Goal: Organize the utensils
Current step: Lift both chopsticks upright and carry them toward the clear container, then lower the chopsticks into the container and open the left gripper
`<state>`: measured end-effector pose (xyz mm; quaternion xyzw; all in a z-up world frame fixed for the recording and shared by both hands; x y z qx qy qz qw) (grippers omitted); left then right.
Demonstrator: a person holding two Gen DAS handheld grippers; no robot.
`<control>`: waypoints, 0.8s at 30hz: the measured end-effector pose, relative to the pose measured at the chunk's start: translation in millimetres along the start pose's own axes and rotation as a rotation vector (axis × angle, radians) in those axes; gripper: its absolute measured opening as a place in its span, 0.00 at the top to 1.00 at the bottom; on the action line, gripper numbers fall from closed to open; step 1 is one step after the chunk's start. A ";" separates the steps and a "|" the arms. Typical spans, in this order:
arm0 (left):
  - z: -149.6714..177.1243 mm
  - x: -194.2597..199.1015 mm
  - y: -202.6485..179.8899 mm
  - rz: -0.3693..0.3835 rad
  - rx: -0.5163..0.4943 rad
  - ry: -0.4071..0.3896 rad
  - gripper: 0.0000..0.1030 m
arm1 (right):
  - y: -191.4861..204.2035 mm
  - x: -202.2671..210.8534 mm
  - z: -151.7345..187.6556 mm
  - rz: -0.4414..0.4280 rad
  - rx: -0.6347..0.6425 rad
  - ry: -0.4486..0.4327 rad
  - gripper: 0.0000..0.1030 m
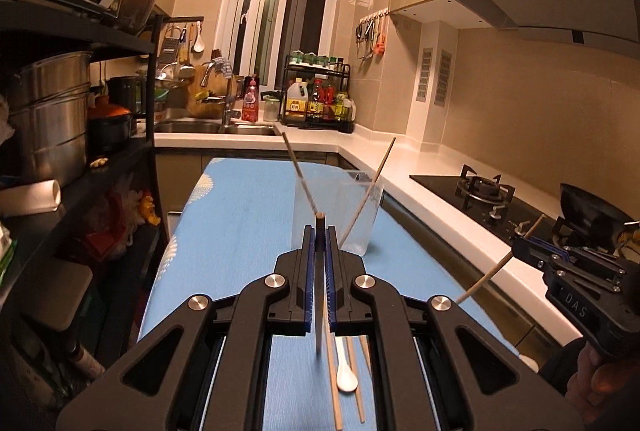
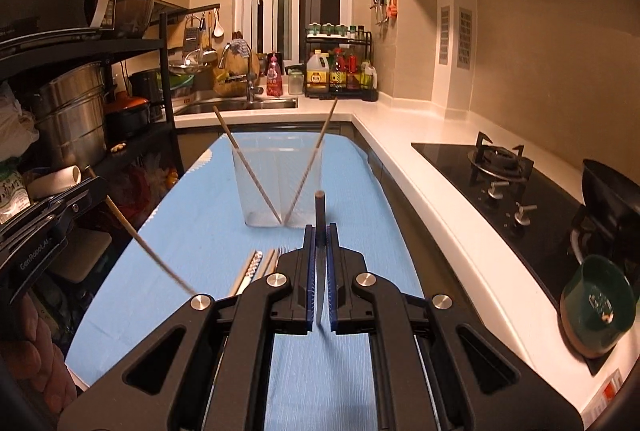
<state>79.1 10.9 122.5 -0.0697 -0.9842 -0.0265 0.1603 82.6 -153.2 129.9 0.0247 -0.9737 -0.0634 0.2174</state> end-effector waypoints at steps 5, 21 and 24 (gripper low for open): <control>-22.3 -11.7 -0.9 0.020 0.004 0.037 0.95 | 6.8 -4.1 -22.4 -0.012 0.006 -0.022 0.95; -58.5 -56.8 0.2 0.037 0.012 0.151 0.95 | 24.3 -35.4 -67.4 -0.033 0.030 -0.033 0.95; -66.1 -60.4 -0.4 0.027 -0.001 0.168 0.95 | 30.1 -39.8 -74.7 -0.033 0.046 -0.027 0.95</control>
Point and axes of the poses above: each gripper's, at about its wrist camera, not at the fingertips, and x roughly against the way its jaws point, y to its left, z to its underside, the point moved 5 cm from there along -x, roughly the way its jaws point, and after that the axes turned 10 degrees about -x, right-handed, at the moved point
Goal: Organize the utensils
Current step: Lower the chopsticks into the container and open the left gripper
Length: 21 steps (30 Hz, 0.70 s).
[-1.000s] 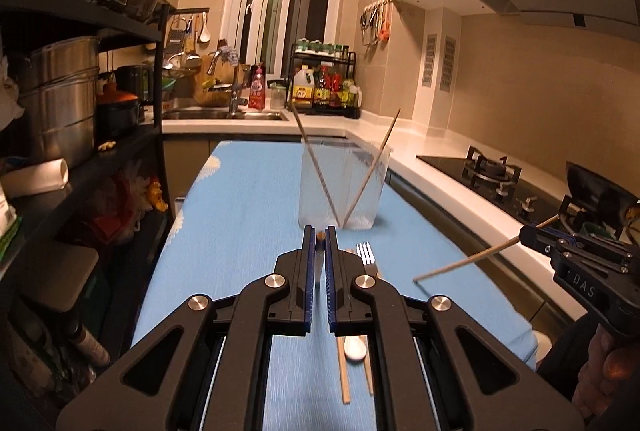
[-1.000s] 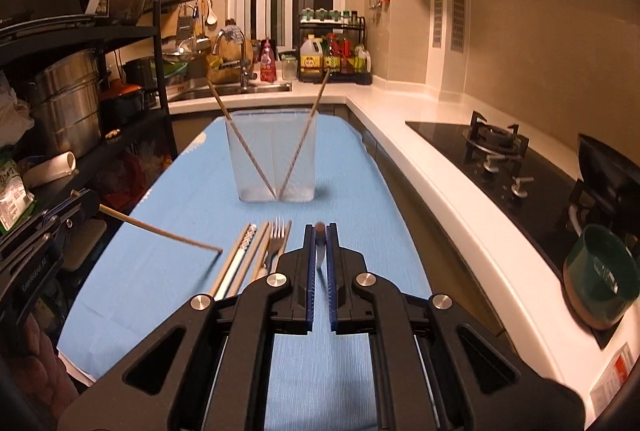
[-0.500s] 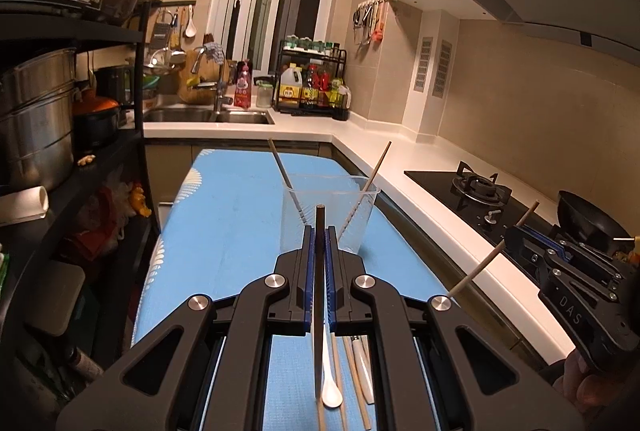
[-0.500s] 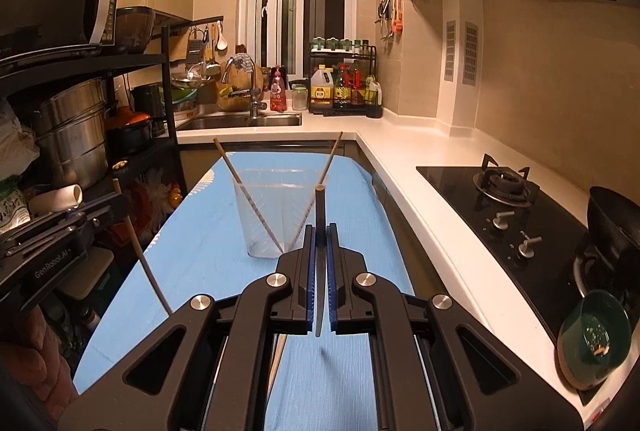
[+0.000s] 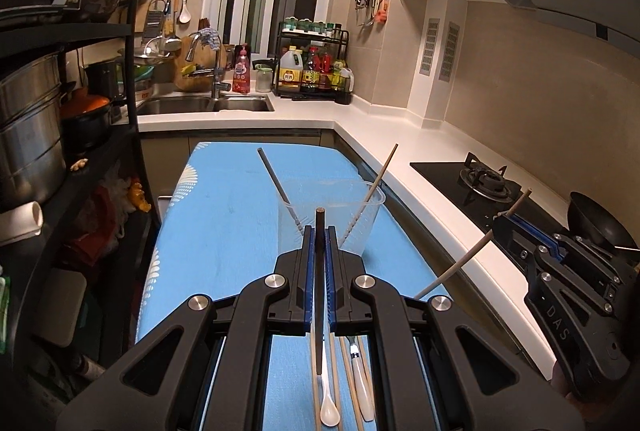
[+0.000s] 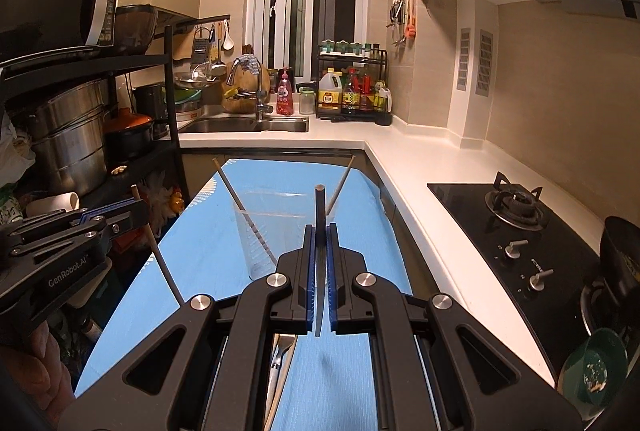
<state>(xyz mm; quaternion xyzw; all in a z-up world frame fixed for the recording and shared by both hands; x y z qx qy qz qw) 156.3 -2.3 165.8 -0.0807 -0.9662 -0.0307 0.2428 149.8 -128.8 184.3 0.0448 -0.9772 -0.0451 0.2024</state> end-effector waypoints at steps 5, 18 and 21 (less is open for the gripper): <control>-18.5 -1.9 5.4 -0.007 0.002 0.030 0.95 | 9.3 -8.9 -15.0 -0.005 0.024 0.028 0.95; -70.5 -3.3 23.3 -0.017 -0.015 0.042 0.95 | 7.9 -15.6 -81.1 -0.023 0.018 0.032 0.95; -86.3 -4.3 26.1 -0.007 -0.028 0.034 0.95 | 6.3 -17.8 -102.3 -0.029 0.011 0.021 0.95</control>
Point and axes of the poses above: each gripper's, at about its wrist camera, not at the fingertips, and x roughly against the way its jaws point, y to its left, z to its underside, the point moved 5 cm from there along -x, roughly the way its jaws point, and after that the axes turned 10 degrees about -x, right-handed, at the moved point
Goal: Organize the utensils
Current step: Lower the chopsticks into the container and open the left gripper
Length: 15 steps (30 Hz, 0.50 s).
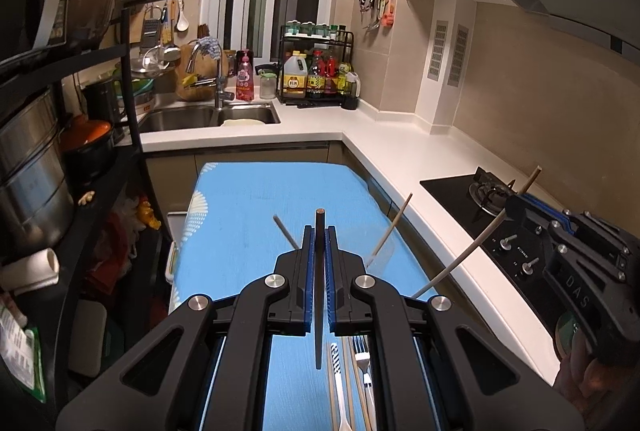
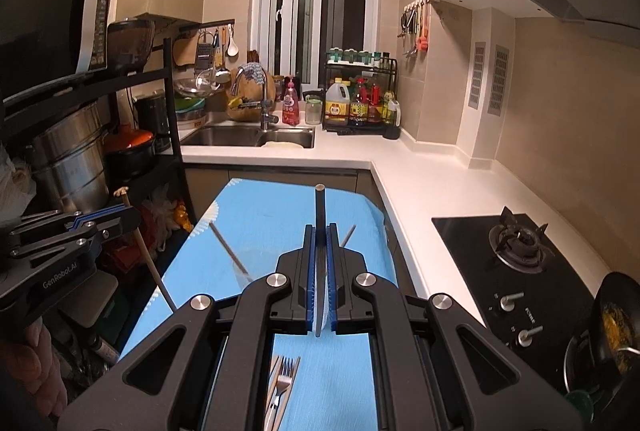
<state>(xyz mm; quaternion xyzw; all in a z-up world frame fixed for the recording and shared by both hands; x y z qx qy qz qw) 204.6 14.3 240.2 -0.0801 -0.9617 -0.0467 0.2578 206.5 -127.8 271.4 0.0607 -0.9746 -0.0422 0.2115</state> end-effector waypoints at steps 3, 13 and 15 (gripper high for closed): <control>-20.0 -3.2 4.4 0.020 -0.006 -0.008 0.95 | 1.9 -4.9 -24.0 -0.021 0.002 -0.003 0.95; -77.0 -29.2 15.7 0.033 0.016 -0.073 0.95 | 24.5 -52.6 -57.9 -0.040 0.033 -0.018 0.95; -83.7 -40.0 16.5 0.021 0.012 -0.093 0.95 | 25.2 -67.5 -53.8 -0.041 0.031 -0.001 0.95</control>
Point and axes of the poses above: each gripper's, at about its wrist camera, not at the fingertips, and x roughly against the way its jaws point, y to its left, z to its underside, the point moved 5 cm from there along -x, roughly the way its jaws point, and after that the axes turned 10 degrees about -x, right-handed, at the moved point
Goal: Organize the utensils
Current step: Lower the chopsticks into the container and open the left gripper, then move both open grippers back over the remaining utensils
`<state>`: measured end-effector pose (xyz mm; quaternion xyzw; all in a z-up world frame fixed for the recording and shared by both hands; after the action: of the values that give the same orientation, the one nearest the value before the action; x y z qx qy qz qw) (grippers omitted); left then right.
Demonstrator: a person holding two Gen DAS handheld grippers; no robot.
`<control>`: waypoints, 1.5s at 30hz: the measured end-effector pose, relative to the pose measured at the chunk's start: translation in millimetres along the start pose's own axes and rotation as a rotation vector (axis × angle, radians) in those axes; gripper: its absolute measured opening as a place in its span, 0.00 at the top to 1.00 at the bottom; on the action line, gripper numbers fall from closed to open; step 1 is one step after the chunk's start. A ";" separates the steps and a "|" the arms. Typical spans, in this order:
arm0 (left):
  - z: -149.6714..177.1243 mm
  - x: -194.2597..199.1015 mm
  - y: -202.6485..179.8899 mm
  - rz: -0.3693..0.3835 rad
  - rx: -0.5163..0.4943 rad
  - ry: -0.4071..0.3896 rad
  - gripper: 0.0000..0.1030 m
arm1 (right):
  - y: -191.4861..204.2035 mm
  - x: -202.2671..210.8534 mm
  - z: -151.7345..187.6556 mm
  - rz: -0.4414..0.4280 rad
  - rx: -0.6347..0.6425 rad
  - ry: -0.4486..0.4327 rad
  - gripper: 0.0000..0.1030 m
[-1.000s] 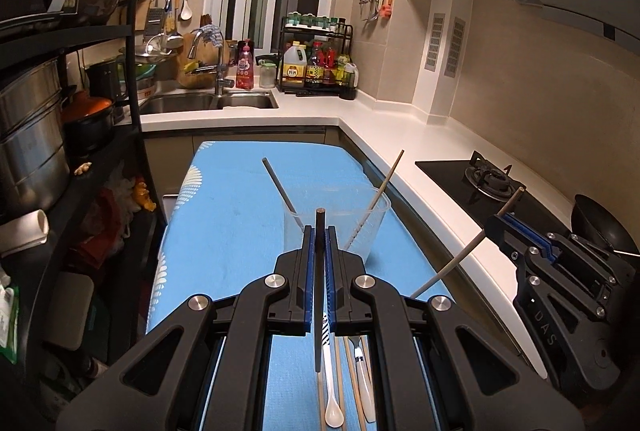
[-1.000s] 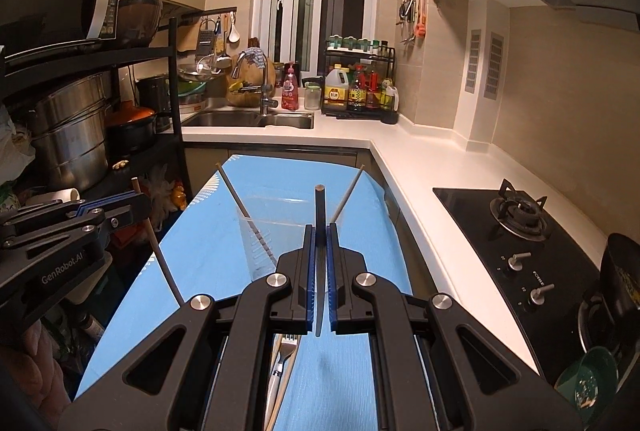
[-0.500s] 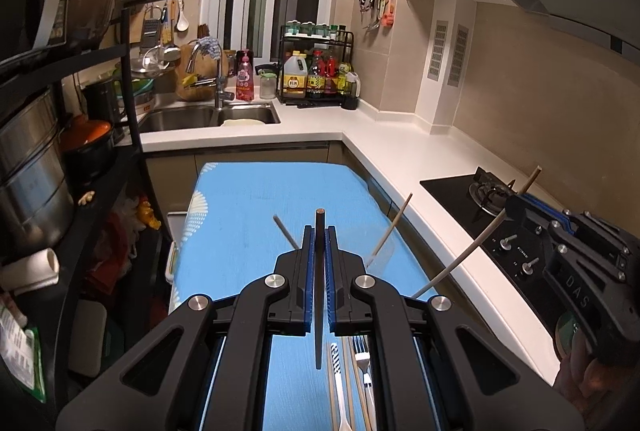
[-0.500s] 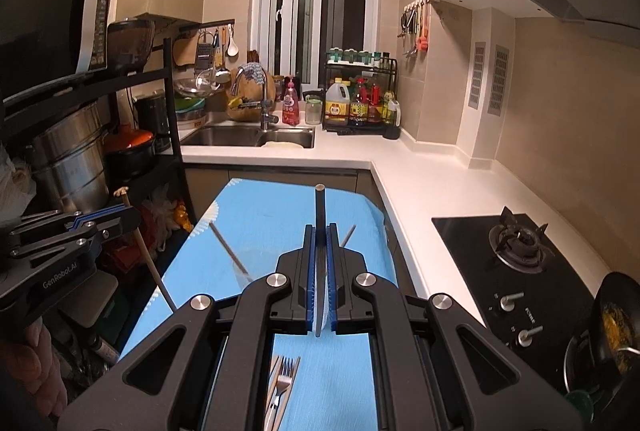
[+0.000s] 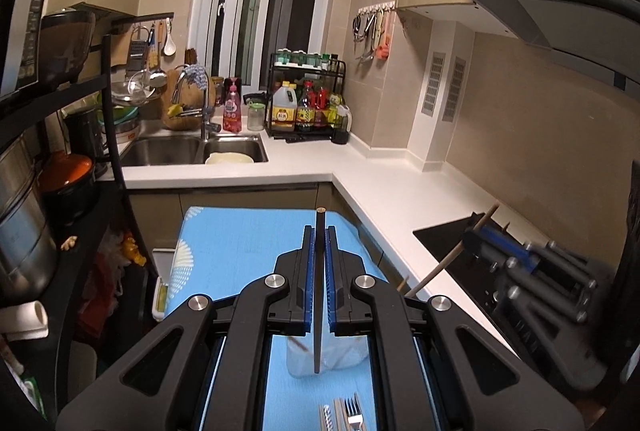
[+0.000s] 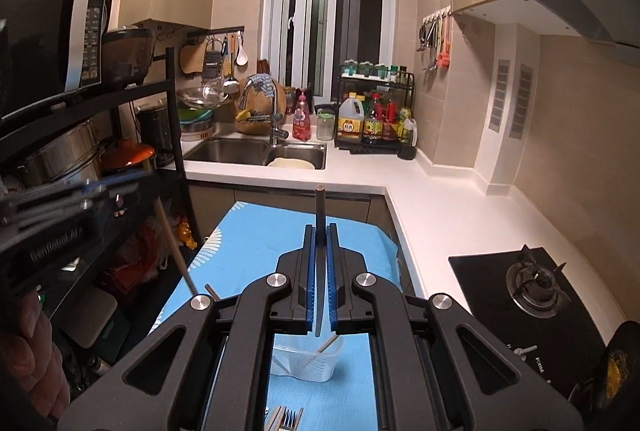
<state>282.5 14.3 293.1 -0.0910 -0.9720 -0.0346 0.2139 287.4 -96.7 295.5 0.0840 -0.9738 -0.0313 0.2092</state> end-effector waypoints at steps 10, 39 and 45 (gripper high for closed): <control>11.2 -58.7 -12.3 0.000 -0.047 -0.069 0.95 | -10.3 -61.1 35.5 0.008 -0.011 0.090 0.95; 134.5 17.9 -21.5 -0.052 -0.006 0.012 0.71 | -18.4 35.9 113.3 0.034 -0.066 0.059 0.74; 199.2 42.9 -34.2 -0.067 0.018 0.038 0.71 | -19.8 60.6 174.2 0.063 -0.081 0.101 0.74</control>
<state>156.2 8.9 129.8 -0.0557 -0.9705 -0.0349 0.2320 164.0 -122.4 159.4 0.0464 -0.9620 -0.0598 0.2624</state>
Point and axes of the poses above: each gripper's, at about its wrist camera, not at the fingertips, and x roughly against the way its jaws point, y to its left, z to its underside, the point moved 5 cm from there along -x, roughly the way its jaws point, and after that the axes turned 10 degrees about -x, right-handed, at the moved point
